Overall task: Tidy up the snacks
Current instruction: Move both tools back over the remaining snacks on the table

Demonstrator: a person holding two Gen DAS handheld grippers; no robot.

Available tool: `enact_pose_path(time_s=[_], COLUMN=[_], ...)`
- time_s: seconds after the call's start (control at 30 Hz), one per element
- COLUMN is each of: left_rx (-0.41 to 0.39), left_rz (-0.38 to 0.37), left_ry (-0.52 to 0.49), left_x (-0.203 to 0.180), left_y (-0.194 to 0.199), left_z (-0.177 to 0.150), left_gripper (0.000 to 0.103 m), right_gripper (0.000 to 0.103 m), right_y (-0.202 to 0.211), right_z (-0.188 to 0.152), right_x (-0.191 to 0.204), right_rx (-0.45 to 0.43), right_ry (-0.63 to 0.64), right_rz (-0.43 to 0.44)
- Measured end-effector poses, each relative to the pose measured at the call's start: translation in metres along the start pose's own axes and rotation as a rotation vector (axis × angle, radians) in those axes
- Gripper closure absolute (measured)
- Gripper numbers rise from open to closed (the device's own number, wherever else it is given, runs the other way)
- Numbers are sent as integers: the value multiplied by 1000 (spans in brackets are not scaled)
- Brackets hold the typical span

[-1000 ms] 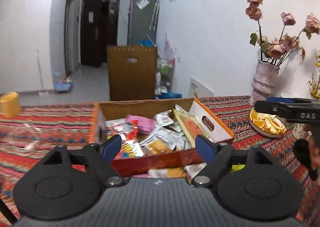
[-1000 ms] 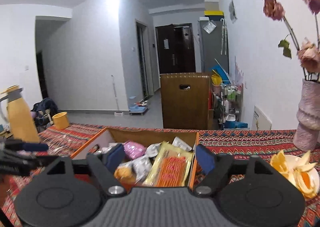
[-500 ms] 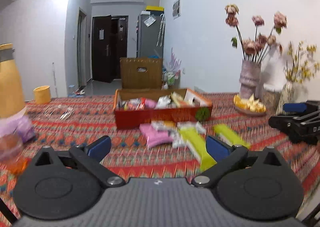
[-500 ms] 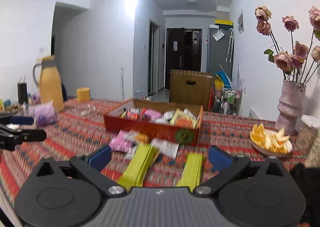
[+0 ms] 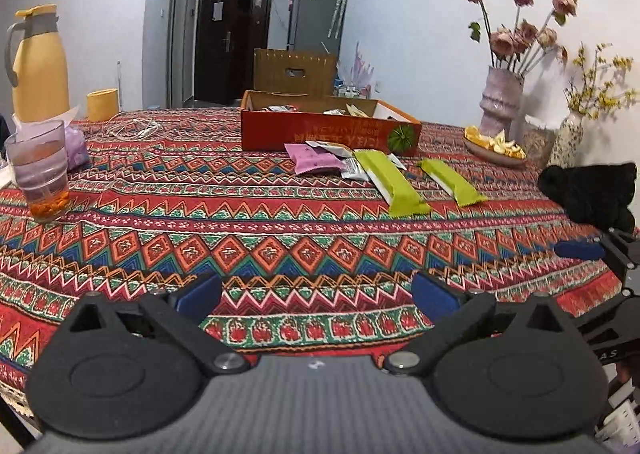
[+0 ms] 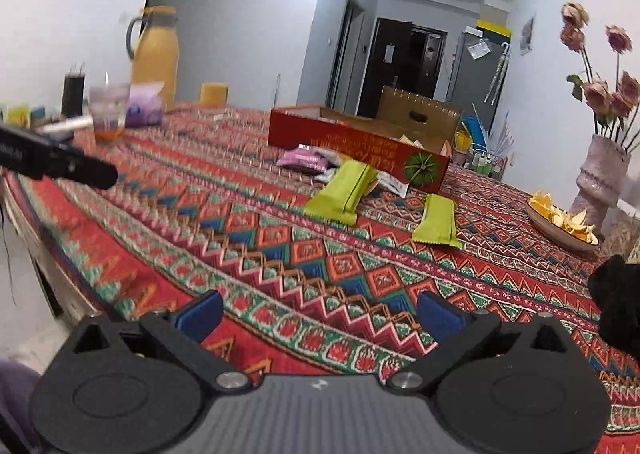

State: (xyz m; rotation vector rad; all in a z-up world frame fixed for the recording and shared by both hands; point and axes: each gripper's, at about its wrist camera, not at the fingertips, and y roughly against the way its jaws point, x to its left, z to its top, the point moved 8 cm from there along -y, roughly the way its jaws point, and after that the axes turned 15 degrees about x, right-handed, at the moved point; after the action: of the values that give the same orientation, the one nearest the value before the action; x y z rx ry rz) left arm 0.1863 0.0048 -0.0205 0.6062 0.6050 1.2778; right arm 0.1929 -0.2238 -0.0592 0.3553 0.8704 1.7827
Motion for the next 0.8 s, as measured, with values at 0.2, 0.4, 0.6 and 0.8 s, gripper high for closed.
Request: enact_pose_path(time_s=[0.2,0.4,0.6,0.8], left_rx=[13,43,71,105], left_rz=[-3,2,26,26], left_ry=[-6,11,39,61], left_x=[-3,3,16,24], left_y=[-8,-25,-47,-77], left_z=[3,11,29,55], left_gripper=[0,0,0,0], right_gripper=[0,0,0,0], right_y=[-6,-20,-41,-79], right_z=[3,16,42,69], right_x=[-1,-4,-17,-38], right_rx=[24,40,26,75], right_ry=[-1,4,-45,-142], right_rz=[17,46,76,72])
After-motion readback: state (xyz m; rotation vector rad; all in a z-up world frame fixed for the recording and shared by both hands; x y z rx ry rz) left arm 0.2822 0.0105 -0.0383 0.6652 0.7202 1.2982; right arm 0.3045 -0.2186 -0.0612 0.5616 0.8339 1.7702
